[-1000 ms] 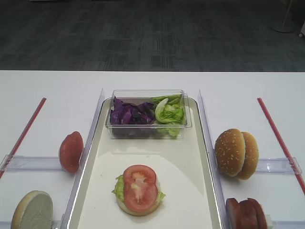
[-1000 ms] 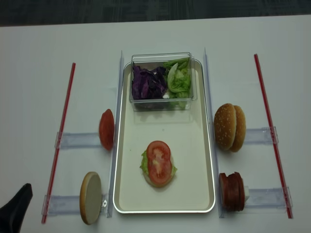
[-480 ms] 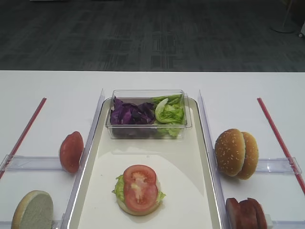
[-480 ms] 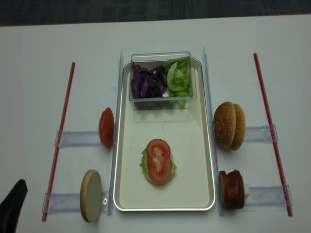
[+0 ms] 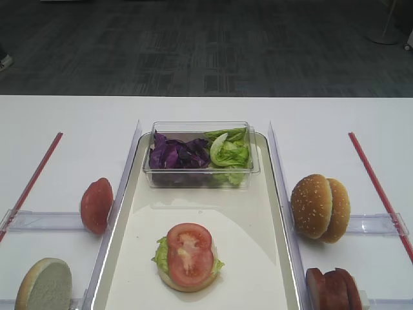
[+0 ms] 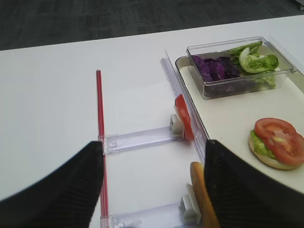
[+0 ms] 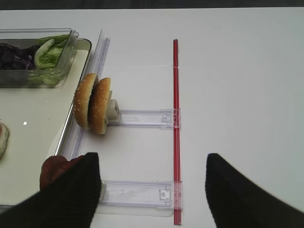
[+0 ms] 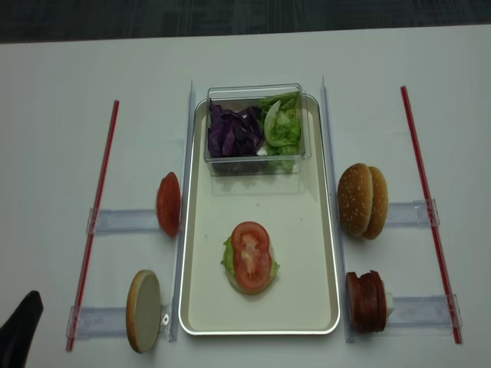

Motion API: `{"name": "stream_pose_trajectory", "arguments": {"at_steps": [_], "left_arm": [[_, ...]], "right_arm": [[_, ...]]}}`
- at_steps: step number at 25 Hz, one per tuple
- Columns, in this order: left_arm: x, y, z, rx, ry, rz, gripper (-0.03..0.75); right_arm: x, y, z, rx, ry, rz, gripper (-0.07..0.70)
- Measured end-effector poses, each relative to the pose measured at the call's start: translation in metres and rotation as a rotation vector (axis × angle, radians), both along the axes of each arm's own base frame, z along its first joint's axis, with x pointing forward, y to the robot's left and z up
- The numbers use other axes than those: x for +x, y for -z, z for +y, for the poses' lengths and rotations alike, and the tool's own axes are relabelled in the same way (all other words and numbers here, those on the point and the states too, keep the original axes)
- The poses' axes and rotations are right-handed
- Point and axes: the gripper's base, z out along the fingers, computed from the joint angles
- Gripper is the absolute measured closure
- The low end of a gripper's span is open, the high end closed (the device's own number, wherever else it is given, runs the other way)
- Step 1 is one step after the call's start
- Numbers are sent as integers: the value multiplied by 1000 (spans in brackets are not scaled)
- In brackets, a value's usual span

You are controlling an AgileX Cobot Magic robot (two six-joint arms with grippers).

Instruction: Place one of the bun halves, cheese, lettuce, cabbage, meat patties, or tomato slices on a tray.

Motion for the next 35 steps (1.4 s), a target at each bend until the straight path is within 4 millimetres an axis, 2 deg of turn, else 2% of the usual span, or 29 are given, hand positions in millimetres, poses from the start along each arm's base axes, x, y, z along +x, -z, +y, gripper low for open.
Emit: {"name": "stream_pose_trajectory", "arguments": {"at_steps": [6,14,35], "left_arm": [[-5,-1,0,6,4,37,280],[-11,10,2,40,-4,165,281],[-10,13,7,12,-73,184,282]], "right_arm": [[0,0,0,0,0,0,131],[0,0,0,0,0,0,131],[0,0,0,0,0,0,131]]}}
